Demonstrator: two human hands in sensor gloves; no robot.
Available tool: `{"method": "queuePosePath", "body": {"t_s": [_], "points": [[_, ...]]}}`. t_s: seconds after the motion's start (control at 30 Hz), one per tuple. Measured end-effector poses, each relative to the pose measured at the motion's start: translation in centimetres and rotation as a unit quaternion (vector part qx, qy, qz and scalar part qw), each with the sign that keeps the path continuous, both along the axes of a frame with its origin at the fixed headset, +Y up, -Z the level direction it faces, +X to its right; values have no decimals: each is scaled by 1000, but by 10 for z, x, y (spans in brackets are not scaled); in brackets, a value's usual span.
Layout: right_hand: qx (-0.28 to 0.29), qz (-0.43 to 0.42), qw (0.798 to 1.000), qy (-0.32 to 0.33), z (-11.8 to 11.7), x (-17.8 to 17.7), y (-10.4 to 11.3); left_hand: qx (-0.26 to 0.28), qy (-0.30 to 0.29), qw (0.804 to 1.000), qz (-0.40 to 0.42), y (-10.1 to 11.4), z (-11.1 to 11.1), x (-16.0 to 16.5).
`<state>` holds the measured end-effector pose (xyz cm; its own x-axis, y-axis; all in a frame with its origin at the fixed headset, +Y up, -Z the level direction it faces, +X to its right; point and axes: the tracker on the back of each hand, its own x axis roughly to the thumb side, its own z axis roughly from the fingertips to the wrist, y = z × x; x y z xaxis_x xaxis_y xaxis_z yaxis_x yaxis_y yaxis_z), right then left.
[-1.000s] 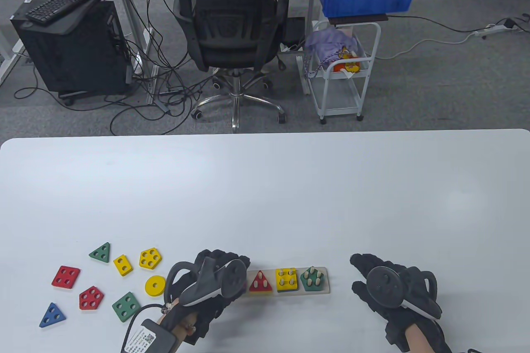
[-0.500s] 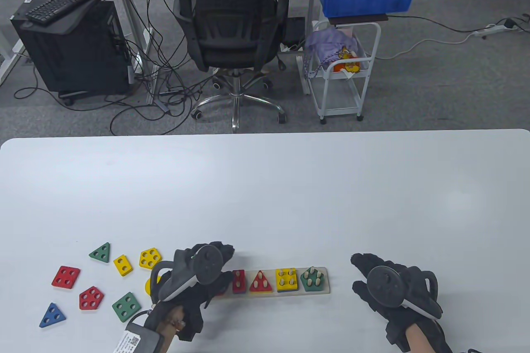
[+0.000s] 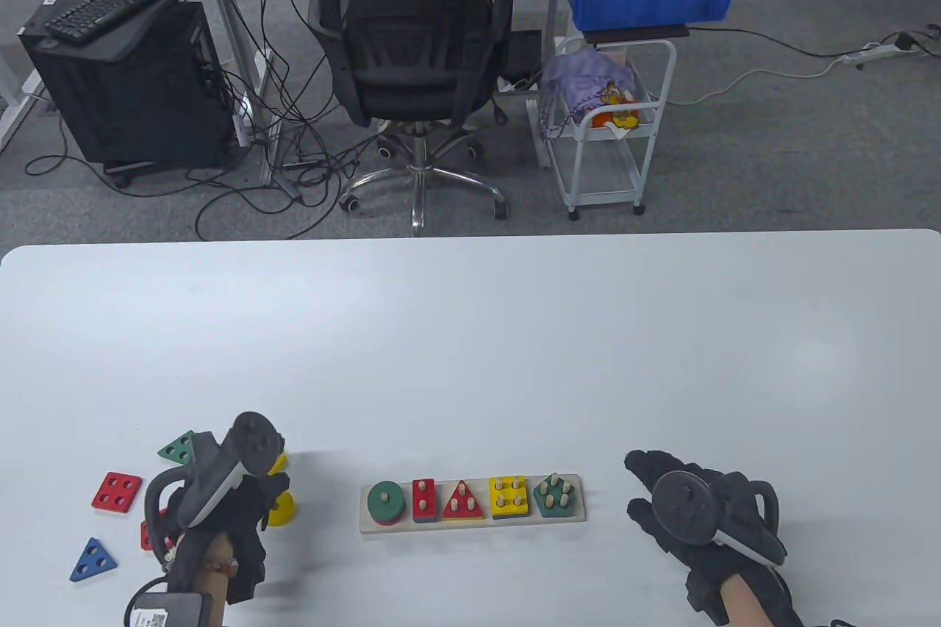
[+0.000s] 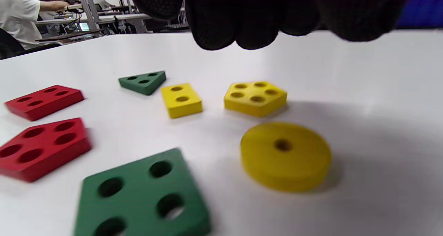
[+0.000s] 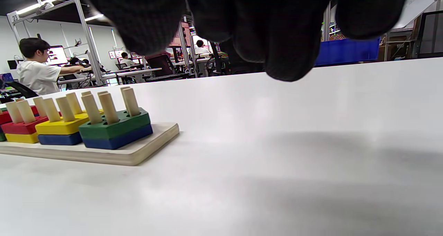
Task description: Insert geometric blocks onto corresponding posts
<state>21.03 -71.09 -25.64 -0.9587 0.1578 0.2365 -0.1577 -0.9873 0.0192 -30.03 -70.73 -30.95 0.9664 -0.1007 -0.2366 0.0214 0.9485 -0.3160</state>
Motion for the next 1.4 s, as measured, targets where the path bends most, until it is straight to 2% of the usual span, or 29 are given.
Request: {"method": "queuePosePath", "body": {"t_s": [0.13,0.43,0.73,0.97,1.1,1.2,1.4], "points": [[-1,3,1000,2,0,0,0,-56,5,997,-45,-16,-3,6],[-4,6,1000,6,0,-2,0,-98,-3,989,-110,-34,-3,23],[-5,8,1000,6,1,-3,0,-82,-23,976,-202,-44,-1,48],[-8,9,1000,5,1,-3,0,-80,-43,973,-210,-47,0,50],[-7,8,1000,5,1,-3,0,-71,-56,981,-173,-41,0,46],[-7,9,1000,5,1,-3,0,-50,-91,988,-111,-33,3,49],[-7,11,1000,7,0,-3,0,36,-151,988,6,-11,10,65]]}}
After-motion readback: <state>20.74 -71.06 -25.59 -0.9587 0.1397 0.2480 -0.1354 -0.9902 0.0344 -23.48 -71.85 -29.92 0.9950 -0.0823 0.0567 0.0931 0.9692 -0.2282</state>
